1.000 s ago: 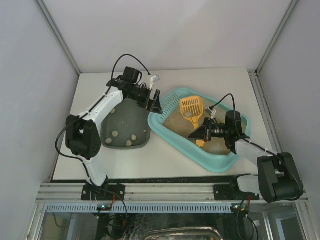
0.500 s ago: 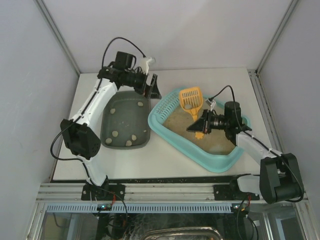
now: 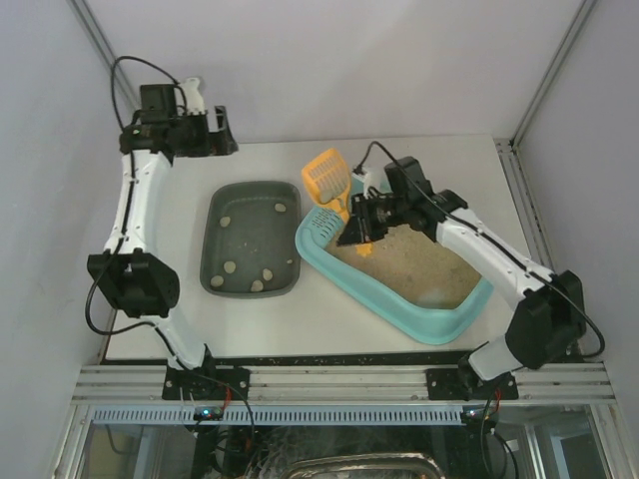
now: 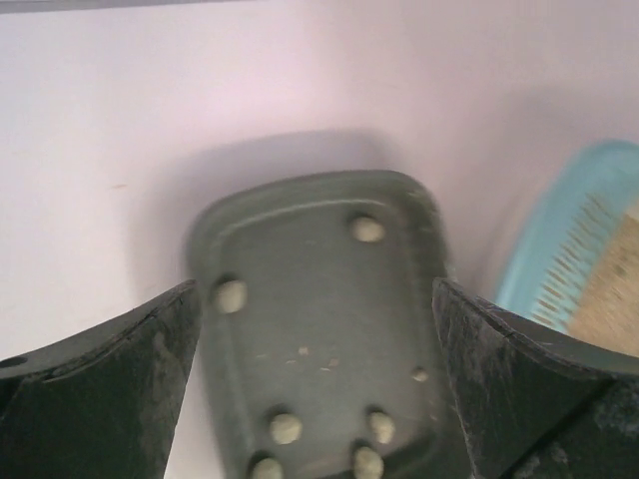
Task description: Clean the litter box
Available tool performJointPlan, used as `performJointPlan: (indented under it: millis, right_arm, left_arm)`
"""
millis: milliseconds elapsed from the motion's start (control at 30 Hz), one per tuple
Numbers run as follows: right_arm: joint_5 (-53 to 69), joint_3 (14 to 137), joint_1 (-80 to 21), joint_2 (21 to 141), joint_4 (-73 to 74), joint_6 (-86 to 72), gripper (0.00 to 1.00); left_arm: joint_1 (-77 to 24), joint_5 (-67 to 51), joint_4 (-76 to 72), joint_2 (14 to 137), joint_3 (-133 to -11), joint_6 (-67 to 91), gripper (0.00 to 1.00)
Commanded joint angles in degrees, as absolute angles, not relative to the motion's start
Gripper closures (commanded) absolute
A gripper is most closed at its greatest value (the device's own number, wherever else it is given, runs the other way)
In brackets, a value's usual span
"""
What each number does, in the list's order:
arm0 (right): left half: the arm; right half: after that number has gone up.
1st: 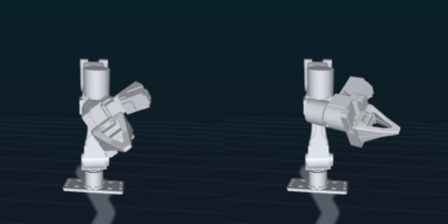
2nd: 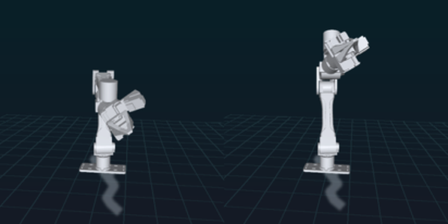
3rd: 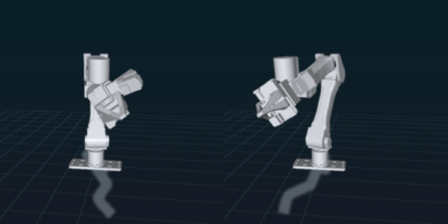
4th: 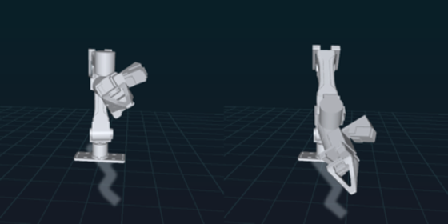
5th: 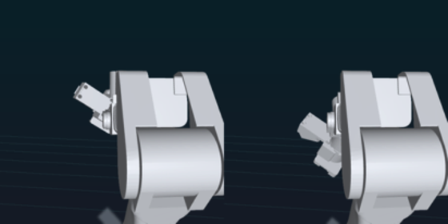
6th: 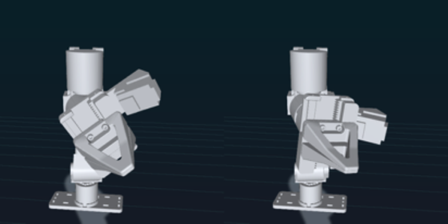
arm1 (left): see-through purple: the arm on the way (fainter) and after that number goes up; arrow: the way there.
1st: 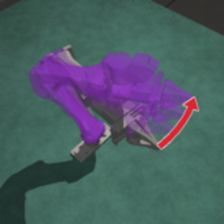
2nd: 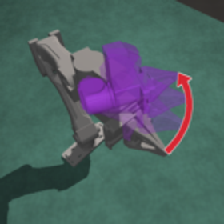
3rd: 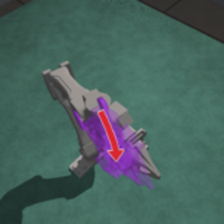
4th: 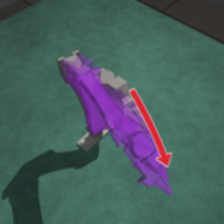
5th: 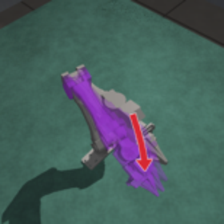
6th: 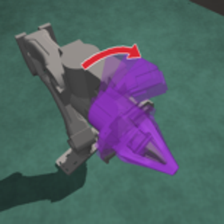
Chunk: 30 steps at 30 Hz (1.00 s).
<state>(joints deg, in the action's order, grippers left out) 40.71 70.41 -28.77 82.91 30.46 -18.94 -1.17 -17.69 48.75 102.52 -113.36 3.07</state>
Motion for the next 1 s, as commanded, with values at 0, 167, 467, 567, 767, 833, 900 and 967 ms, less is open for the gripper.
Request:
performJointPlan:
  millis: [0,167,467,567,767,833,900,967]
  right_arm:
    - [26.05,86.93,-35.72,91.12,44.89,-14.89,1.00]
    - [8.93,102.89,-43.73,103.79,58.08,-12.01,1.00]
    - [-8.84,112.21,-48.70,113.89,64.08,-11.00,1.00]
    - [-8.80,112.93,-50.28,116.18,62.69,-9.57,1.00]
    - [-10.85,112.78,-53.68,118.33,59.90,-5.58,1.00]
    - [-12.33,112.63,-54.14,118.86,59.37,-4.76,1.00]
    - [-13.67,112.94,-54.93,119.73,58.96,-4.01,1.00]
    - [-15.30,113.87,-56.06,120.72,58.91,-3.39,1.00]
  left_arm:
    - [4.94,-5.42,46.86,95.29,-113.13,1.51,0.00]
    - [11.97,-6.30,46.68,93.35,-109.31,3.85,0.00]
    - [13.28,-5.43,51.13,90.46,-105.38,4.44,0.00]
    - [13.30,-5.08,51.67,89.54,-103.34,4.70,0.00]
    - [13.33,-5.04,51.51,89.70,-101.55,5.11,0.00]
    - [13.29,-4.63,51.17,90.21,-101.76,5.33,0.00]
    - [13.30,-4.57,50.43,90.56,-101.78,5.48,0.00]
    - [13.34,-4.77,49.45,90.81,-101.70,5.62,0.00]
